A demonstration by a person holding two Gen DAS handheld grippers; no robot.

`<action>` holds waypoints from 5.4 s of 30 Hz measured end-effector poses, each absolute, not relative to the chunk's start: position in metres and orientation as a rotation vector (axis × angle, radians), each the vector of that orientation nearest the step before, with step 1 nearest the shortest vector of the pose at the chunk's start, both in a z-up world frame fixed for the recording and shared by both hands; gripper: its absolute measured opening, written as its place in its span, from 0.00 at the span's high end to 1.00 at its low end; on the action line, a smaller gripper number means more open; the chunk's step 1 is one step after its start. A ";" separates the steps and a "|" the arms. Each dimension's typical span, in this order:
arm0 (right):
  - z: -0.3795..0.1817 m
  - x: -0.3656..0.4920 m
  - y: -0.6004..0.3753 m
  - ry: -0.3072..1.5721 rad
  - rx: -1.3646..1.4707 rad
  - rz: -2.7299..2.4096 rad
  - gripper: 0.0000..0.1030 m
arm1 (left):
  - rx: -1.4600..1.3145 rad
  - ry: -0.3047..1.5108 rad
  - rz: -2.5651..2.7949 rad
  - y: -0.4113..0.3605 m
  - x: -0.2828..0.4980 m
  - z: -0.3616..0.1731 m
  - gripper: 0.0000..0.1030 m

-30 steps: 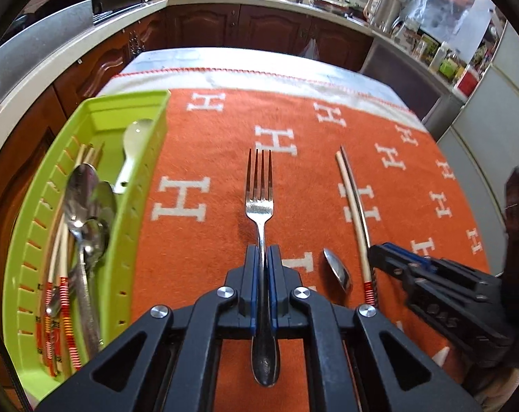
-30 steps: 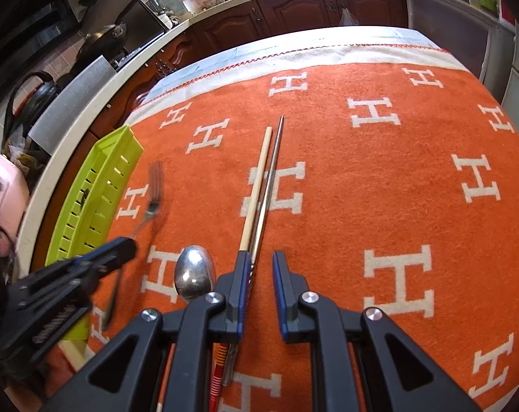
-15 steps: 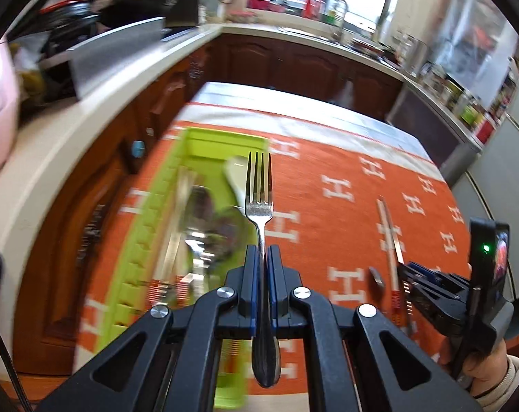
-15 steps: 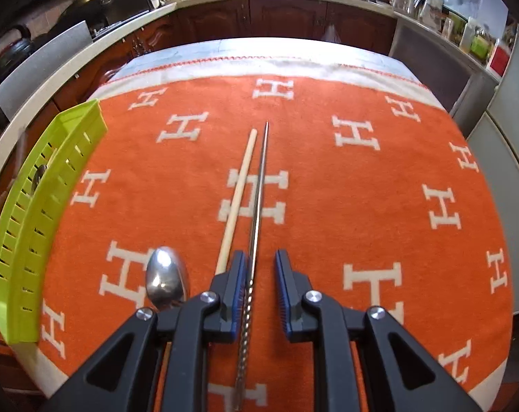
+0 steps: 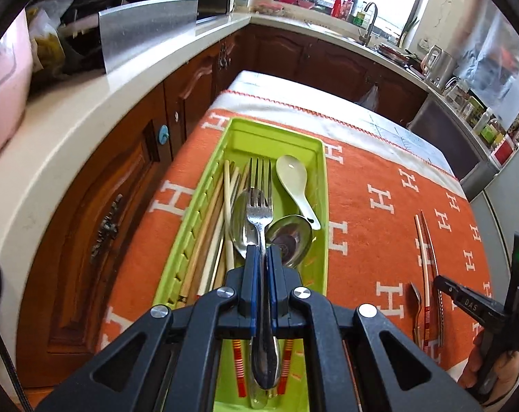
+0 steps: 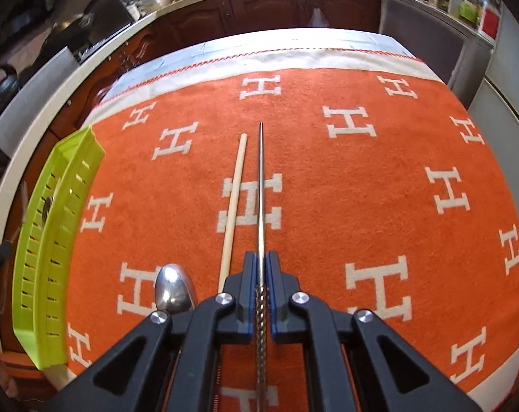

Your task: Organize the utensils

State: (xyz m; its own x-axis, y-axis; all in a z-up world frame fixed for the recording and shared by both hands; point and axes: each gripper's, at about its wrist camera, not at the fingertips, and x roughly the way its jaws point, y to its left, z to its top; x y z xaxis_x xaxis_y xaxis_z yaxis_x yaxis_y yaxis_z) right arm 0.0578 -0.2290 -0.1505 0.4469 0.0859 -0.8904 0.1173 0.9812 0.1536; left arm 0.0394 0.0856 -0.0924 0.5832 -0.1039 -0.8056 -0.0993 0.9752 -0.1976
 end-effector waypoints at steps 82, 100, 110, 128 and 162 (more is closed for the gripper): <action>-0.078 0.053 -0.206 1.061 0.296 0.161 0.93 | -0.166 1.019 -0.241 -0.013 0.016 -0.069 0.26; -0.135 0.037 -0.273 1.099 0.375 0.186 0.93 | -0.070 1.052 -0.319 -0.115 0.029 -0.151 0.88; -0.142 0.041 -0.263 1.100 0.360 0.273 0.92 | -0.128 1.049 -0.337 -0.097 0.028 -0.150 0.99; -0.154 0.064 -0.192 1.101 0.018 0.104 0.91 | -0.090 0.811 -0.194 0.017 0.005 -0.030 0.99; -0.087 0.085 -0.070 1.101 0.365 0.524 0.95 | -0.203 0.891 0.012 0.108 0.006 -0.088 0.80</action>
State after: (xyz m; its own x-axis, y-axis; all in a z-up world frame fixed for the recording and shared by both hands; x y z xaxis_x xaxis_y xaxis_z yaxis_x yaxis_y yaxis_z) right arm 0.0854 -0.0698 -0.0867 0.3516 0.5685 -0.7437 -0.2183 0.8224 0.5254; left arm 0.0058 0.1082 -0.0883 0.6301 -0.0743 -0.7729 -0.0947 0.9806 -0.1714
